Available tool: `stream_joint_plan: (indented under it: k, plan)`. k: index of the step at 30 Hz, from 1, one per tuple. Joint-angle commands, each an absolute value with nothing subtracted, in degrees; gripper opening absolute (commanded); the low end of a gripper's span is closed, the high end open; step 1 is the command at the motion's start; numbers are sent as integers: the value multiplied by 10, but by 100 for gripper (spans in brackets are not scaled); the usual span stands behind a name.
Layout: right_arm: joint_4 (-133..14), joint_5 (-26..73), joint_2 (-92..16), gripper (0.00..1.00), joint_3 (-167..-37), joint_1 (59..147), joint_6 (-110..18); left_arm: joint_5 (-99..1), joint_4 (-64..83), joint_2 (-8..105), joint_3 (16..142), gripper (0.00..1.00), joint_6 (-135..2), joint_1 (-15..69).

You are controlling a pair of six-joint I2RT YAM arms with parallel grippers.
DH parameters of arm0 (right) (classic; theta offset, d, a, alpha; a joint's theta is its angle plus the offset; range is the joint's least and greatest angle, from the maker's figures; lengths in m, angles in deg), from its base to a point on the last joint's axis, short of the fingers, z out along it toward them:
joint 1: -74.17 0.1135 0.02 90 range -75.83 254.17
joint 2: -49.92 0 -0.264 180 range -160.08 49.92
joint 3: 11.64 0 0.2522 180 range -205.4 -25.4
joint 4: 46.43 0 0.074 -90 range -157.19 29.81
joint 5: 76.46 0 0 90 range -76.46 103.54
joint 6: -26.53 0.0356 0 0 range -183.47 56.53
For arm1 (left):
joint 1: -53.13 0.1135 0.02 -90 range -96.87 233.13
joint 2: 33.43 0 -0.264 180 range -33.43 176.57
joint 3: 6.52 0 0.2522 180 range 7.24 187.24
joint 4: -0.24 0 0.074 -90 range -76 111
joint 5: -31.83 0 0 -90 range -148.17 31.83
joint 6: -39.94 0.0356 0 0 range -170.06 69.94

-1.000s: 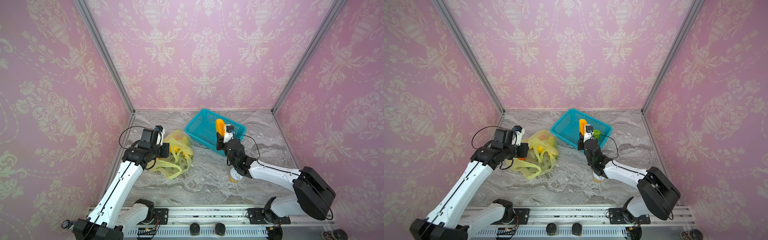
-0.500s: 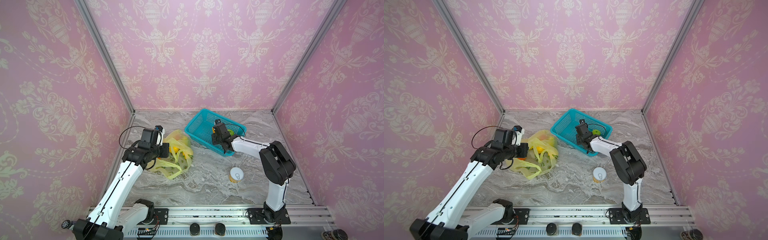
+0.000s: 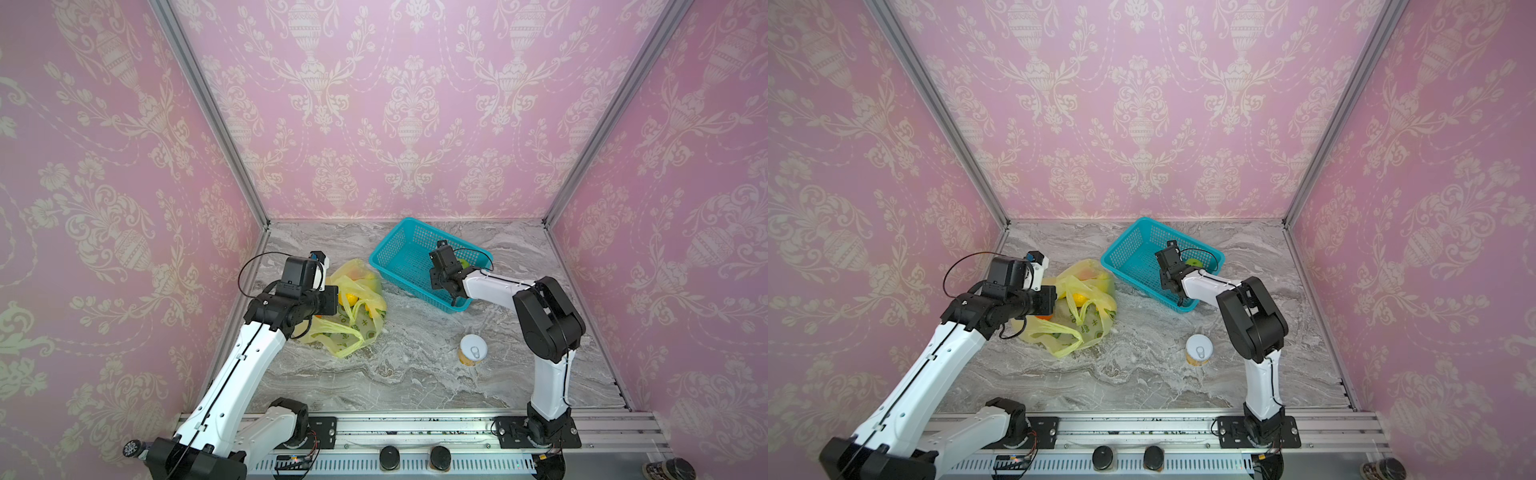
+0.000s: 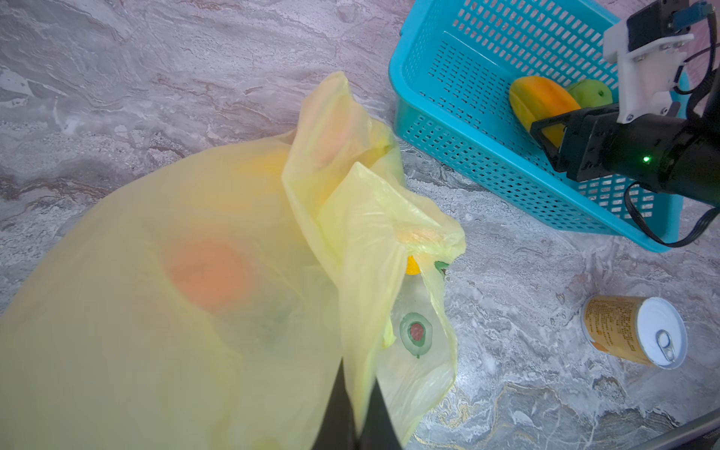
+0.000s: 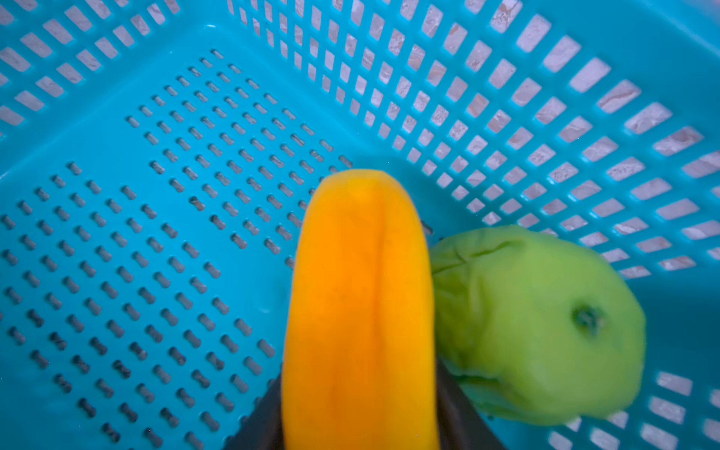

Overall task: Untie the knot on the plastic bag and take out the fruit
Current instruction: 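Lower the papaya into the teal basket and open the right gripper, then move the right gripper back into the bag toward the remaining fruit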

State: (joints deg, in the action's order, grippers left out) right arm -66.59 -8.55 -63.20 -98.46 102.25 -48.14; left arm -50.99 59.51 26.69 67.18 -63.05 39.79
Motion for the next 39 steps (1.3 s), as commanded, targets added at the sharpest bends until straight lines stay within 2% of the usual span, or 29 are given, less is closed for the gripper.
stream_joint_plan:
  k: [1,4,7,16,26,33,36,39]
  plan:
    - [-649,-105,-615,66,-966,1018,-469,-516,610,271,664,0,-632,394]
    - [-629,-106,-595,73,-942,1017,-468,-516,610,271,664,0,-632,395]
    - [-608,-106,-569,77,-907,1017,-465,-516,610,271,664,0,-631,394]
    - [-529,-90,-425,77,-789,1017,-463,-516,609,272,664,0,-632,395]
    - [-330,30,-202,77,-589,1036,-463,-516,610,274,664,0,-631,394]
    - [-306,47,-150,77,-567,1095,-487,-516,610,274,664,0,-632,394]
    - [-317,66,-158,74,-587,1131,-501,-516,610,276,665,0,-631,395]
    - [-329,92,-172,62,-614,1184,-540,-513,610,276,665,0,-632,394]
